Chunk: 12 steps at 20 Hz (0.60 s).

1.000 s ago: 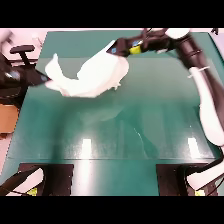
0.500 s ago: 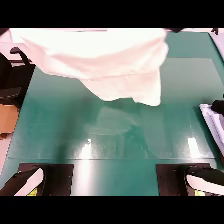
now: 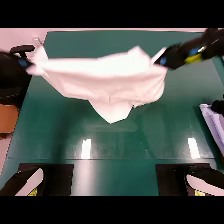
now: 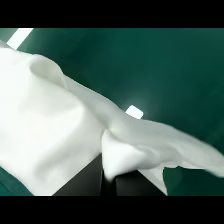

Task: Fold the shirts.

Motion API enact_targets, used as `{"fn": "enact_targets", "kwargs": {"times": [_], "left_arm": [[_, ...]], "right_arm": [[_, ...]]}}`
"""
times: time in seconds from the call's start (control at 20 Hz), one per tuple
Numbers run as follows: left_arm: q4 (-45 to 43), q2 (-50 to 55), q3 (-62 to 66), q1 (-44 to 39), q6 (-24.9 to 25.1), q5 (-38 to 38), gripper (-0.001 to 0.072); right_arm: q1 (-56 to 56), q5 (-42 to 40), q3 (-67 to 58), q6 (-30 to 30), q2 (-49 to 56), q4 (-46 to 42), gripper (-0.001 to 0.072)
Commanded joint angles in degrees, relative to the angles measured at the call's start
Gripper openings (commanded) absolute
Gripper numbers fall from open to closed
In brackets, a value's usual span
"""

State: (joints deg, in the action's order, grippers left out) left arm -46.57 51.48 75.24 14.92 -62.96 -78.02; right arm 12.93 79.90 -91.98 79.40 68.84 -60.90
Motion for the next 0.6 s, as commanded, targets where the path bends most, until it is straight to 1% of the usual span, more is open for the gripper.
{"fn": "enact_targets", "kwargs": {"times": [0.0, 0.2, 0.3, 0.35, 0.4, 0.45, 0.5, 0.55], "left_arm": [[-3.3, -0.1, -16.2, 0.1, 0.4, 2.5, 0.0026], [-7.8, -0.1, -32.9, 0.1, 0.4, 10.3, 0.0027], [-9.6, -0.1, -38.8, 0.1, 0.4, 13.1, 0.0027], [-10.5, -0.1, -40.7, 0.1, 0.4, 13.3, 0.0027], [-11.2, -0.1, -41.9, 0.1, 0.4, 13.2, 0.0027], [-12.0, -0.1, -42.6, 0.1, 0.4, 12.8, 0.0027], [-12.2, -0.1, -42.7, 0.1, 0.4, 12.6, 0.0027], [-12.2, -0.1, -42.7, 0.1, 0.4, 12.6, 0.0027]], "right_arm": [[4.2, -10.8, 19.9, 0.1, -0.1, -0.1, 0.0021], [9.8, -21.7, 32.4, 0.1, 0.0, -0.1, 0.0021], [11.5, -22.9, 35.2, 0.1, 1.0, -0.1, 0.0024], [12.0, -22.6, 36.5, 0.3, 1.7, -0.1, 0.0048], [12.4, -22.1, 37.5, 1.4, 2.5, -0.2, 0.0258], [12.3, -21.7, 38.3, 2.7, 3.3, -0.1, 0.0547], [12.3, -21.1, 38.9, 3.3, 3.7, -0.1, 0.0612], [12.3, -20.7, 39.3, 3.2, 3.7, -0.2, 0.0612]]}}
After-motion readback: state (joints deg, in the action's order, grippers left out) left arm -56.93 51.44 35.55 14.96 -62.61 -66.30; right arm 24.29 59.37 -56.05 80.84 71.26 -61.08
